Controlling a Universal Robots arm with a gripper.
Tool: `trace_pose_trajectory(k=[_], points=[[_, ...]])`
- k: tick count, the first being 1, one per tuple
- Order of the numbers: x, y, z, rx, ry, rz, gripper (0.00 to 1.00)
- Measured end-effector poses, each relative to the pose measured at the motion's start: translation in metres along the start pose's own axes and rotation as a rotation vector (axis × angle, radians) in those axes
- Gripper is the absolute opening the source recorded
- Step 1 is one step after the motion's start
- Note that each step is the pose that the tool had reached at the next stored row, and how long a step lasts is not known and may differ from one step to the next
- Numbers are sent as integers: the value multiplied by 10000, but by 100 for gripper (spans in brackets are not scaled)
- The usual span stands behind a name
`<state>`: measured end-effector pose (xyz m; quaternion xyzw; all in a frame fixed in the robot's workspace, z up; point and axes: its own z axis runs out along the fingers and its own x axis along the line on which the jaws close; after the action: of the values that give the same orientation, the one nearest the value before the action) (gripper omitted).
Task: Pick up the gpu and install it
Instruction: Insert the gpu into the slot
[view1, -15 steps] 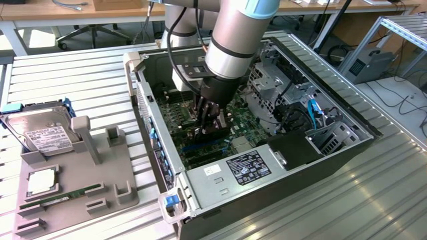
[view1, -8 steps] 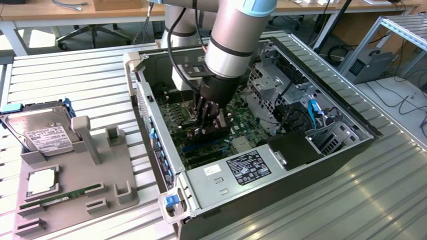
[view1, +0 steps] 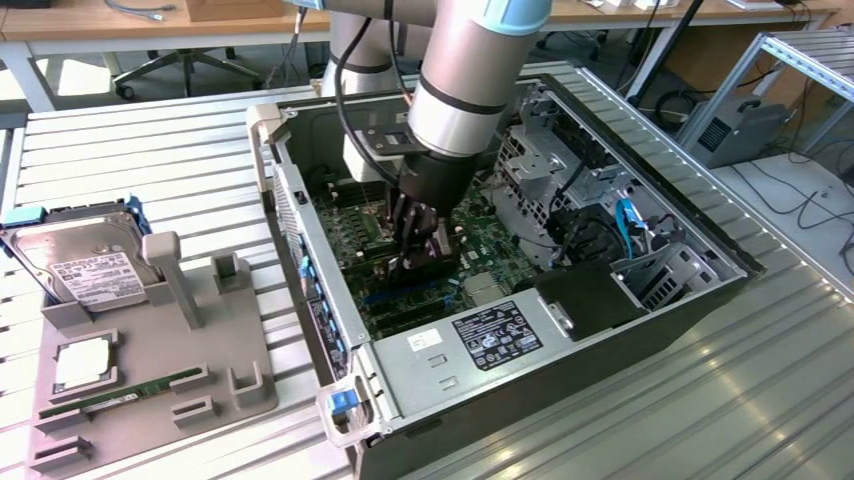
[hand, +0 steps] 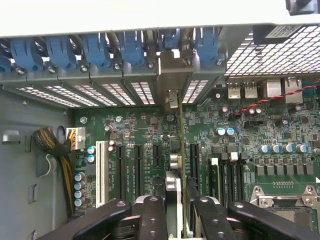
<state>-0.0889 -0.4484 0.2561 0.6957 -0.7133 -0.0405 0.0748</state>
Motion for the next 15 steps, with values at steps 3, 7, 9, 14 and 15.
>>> trace_pose_trajectory(k=[3, 7, 9, 14, 15], points=[[0, 0, 4, -1, 2, 1, 27], [-1, -1, 7, 1, -3, 0, 27], [-1, -1, 6, 1, -2, 0, 27], [-1, -1, 7, 1, -3, -1, 33], [-1, -1, 6, 1, -3, 0, 40]])
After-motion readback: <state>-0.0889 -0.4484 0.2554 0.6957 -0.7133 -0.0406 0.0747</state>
